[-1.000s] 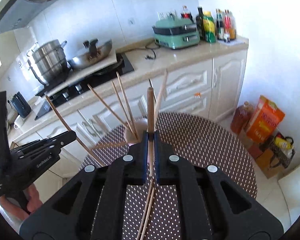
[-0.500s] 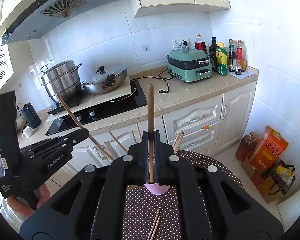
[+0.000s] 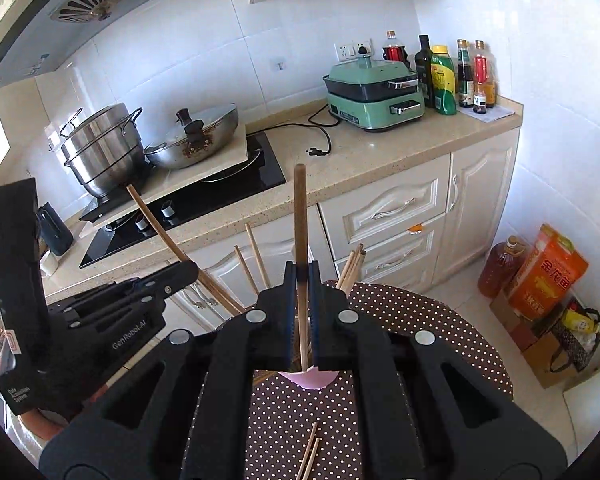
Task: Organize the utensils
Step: 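Lower the chopsticks into the pink cup and open both tools, then move both open tools back down to the last loose chopsticks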
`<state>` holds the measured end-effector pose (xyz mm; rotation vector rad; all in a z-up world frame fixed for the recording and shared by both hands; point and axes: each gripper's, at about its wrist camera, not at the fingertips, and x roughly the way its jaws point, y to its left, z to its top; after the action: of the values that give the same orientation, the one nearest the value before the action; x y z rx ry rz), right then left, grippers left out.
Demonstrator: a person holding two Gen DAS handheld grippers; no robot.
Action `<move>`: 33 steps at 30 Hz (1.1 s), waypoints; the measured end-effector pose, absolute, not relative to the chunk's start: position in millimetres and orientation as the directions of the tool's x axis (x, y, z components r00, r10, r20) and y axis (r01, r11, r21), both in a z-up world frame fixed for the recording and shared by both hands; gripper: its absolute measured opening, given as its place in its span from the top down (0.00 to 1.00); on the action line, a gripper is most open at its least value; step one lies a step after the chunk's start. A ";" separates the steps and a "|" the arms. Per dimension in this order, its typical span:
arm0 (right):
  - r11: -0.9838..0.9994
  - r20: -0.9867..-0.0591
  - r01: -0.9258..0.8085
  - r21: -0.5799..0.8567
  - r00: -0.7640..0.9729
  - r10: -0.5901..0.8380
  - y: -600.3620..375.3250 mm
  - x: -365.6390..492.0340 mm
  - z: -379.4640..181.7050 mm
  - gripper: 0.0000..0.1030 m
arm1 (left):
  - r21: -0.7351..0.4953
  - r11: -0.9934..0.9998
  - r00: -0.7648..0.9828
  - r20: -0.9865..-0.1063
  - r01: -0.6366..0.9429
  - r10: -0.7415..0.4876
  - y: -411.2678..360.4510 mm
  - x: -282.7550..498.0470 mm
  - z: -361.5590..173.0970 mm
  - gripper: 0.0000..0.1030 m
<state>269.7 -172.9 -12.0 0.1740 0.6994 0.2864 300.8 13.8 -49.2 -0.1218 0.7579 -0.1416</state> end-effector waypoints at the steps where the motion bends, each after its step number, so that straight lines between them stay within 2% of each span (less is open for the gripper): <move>1: 0.946 -0.613 -0.203 0.252 0.723 0.319 -171.3 273.8 -15.0 0.94 | -0.158 0.984 0.712 -0.681 0.083 -0.170 13.8 303.5 -52.6 0.94; 14: 0.948 -0.741 -0.169 0.270 0.592 0.316 -159.7 304.0 -82.2 0.94 | -0.170 0.984 0.596 -0.786 0.045 -0.163 20.5 324.7 -109.2 0.94; 24: 0.940 -0.808 -0.101 0.325 0.487 0.332 -158.8 310.9 -121.0 0.92 | -0.162 0.986 0.571 -0.806 0.038 -0.154 26.6 324.2 -127.4 0.93; 25: 0.938 -0.818 -0.087 0.336 0.466 0.336 -160.6 312.5 -124.2 0.90 | -0.169 0.985 0.569 -0.806 0.039 -0.161 28.3 323.6 -128.0 0.92; 26: 0.934 -0.825 -0.073 0.350 0.448 0.344 -163.0 313.1 -126.8 0.82 | -0.173 0.984 0.568 -0.806 0.040 -0.165 28.0 322.8 -127.9 0.92; 28: 0.928 -0.830 -0.049 0.369 0.432 0.352 -166.5 310.6 -128.7 0.58 | -0.166 0.985 0.576 -0.802 0.040 -0.159 29.6 319.4 -127.1 0.85; 29: 0.930 -0.831 -0.043 0.364 0.436 0.345 -167.4 309.1 -127.2 0.34 | -0.158 0.987 0.581 -0.799 0.040 -0.152 30.2 317.7 -126.5 0.82; 33: 0.935 -0.820 -0.052 0.352 0.464 0.334 -168.2 299.3 -117.2 0.32 | -0.156 0.987 0.582 -0.800 0.035 -0.147 34.6 311.0 -125.0 0.79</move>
<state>299.3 -168.2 -117.2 0.2951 1.0652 0.2417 311.0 34.6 -125.0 -0.1279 0.9440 -0.1066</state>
